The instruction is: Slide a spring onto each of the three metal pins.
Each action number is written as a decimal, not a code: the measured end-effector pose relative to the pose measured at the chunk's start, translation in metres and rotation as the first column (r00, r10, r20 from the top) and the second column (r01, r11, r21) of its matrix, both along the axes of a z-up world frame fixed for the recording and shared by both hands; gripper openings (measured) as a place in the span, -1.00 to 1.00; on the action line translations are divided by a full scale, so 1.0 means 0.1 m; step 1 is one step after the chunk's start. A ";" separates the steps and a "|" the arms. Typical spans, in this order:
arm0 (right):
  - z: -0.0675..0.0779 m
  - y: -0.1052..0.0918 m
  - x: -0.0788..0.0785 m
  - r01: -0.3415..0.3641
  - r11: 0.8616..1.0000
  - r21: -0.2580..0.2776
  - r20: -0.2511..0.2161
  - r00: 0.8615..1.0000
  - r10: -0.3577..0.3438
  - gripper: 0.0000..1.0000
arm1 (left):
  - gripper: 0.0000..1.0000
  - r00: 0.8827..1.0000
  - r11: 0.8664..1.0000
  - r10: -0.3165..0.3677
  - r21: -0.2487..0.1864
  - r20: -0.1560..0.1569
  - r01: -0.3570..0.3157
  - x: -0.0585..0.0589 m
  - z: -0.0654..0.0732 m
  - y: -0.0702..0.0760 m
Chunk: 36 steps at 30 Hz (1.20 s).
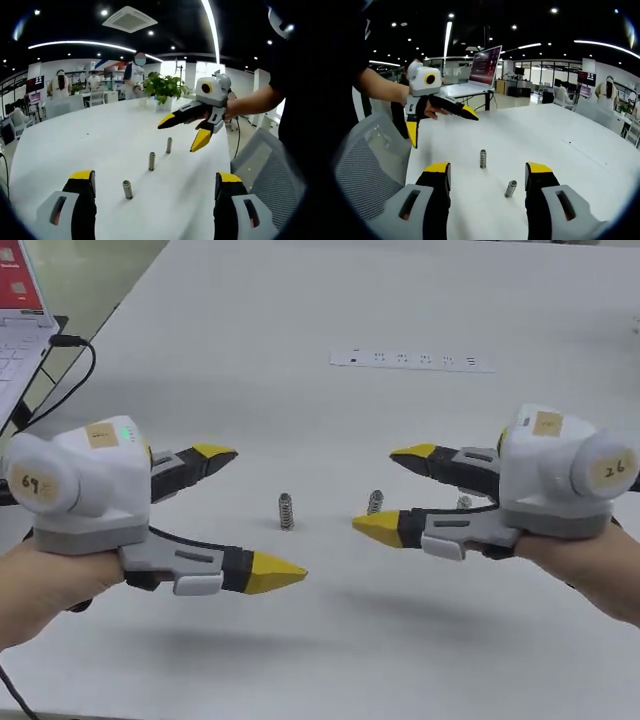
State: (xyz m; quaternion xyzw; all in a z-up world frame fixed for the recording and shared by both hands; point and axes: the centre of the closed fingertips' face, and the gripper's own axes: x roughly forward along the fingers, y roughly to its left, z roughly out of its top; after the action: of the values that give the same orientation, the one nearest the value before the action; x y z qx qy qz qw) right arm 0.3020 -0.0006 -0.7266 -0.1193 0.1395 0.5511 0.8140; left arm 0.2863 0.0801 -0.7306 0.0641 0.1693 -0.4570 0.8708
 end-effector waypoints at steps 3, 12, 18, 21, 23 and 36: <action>0.06 -0.09 0.00 0.027 0.999 0.035 -0.006 1.000 -0.027 0.38 | 0.95 1.000 1.000 0.007 -0.010 0.001 -0.007 0.00 0.01 0.00; -0.06 -0.49 0.00 0.098 0.994 0.054 -0.032 0.995 -0.096 0.83 | 0.95 0.999 0.999 0.034 -0.033 0.003 -0.034 -0.03 0.03 0.01; -0.07 -0.73 -0.05 0.154 0.984 0.092 -0.061 0.987 -0.149 0.91 | 0.96 0.998 0.997 0.056 -0.049 0.014 -0.055 -0.06 0.04 0.08; -0.07 -0.84 -0.03 0.186 0.977 0.104 -0.066 0.981 -0.180 0.94 | 0.96 0.997 0.996 0.074 -0.059 0.017 -0.073 -0.07 0.04 0.12; -0.07 -0.88 -0.02 0.200 0.973 0.112 -0.072 0.978 -0.193 0.97 | 0.96 0.996 0.994 0.084 -0.067 0.017 -0.083 -0.08 0.04 0.14; -0.18 -0.99 -0.10 0.227 0.966 0.123 -0.097 0.972 -0.216 0.99 | 0.96 0.995 0.992 0.103 -0.079 0.005 -0.102 -0.15 0.01 0.19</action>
State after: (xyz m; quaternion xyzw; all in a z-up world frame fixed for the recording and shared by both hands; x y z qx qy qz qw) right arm 0.2915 -0.0993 -0.7444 -0.0254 0.1485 0.4692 0.8701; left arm 0.2716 0.0988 -0.7299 0.0234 0.1503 -0.4178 0.8957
